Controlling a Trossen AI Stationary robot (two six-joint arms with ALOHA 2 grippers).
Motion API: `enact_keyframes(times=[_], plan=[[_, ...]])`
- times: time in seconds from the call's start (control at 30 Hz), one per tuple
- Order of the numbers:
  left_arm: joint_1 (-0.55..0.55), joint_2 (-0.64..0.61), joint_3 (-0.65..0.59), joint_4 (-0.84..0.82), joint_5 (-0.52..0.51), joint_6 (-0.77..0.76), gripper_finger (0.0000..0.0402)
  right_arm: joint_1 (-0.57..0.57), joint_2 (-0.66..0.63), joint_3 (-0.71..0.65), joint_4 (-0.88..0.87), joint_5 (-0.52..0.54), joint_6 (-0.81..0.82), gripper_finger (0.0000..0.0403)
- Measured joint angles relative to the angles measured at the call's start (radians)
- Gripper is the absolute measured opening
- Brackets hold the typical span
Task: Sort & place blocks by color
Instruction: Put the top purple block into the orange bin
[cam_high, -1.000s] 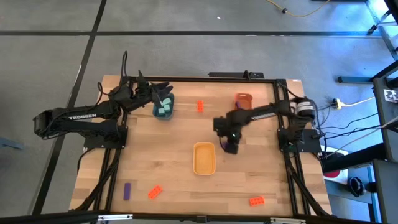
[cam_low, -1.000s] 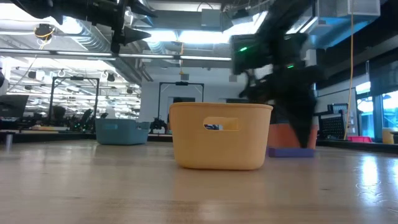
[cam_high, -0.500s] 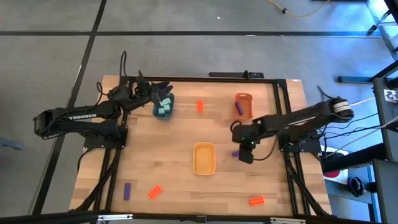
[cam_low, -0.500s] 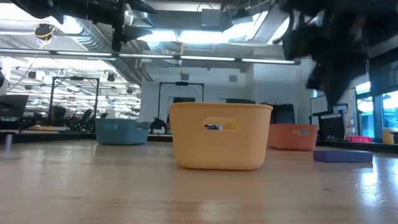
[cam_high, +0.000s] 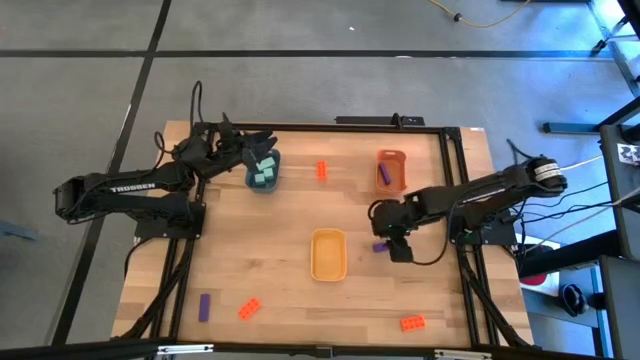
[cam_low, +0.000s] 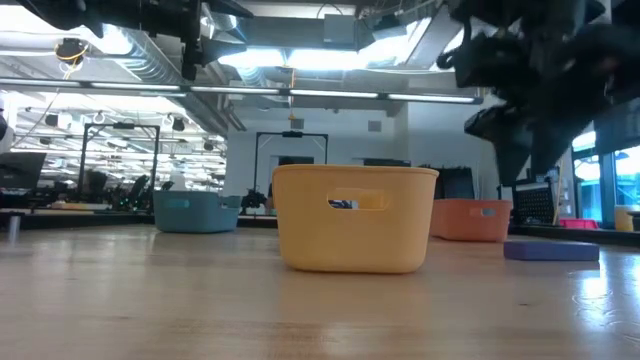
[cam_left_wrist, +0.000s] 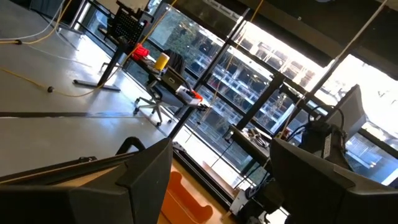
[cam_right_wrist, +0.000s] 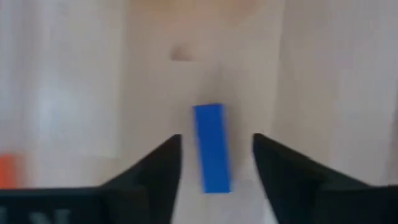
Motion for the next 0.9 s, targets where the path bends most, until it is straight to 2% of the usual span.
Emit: enact_keyframes(times=[0.13,0.23,0.6,0.9], plan=[[0.000,0.000,0.000,0.002,0.000,-0.001,0.0262,0.013,0.069,0.000,0.010,0.045,-0.047,0.0281],[0.000,0.000,0.000,0.014,0.000,-0.001,0.0262,0.027,0.119,0.000,0.007,0.030,-0.053,0.0306],[0.000,0.000,0.000,0.014,0.000,-0.003,0.0262,0.085,0.257,0.001,0.027,0.023,-0.023,0.0312],[0.000,0.000,0.000,0.014,0.000,-0.001,0.0262,0.135,0.322,0.010,0.024,0.129,0.051,0.0309]])
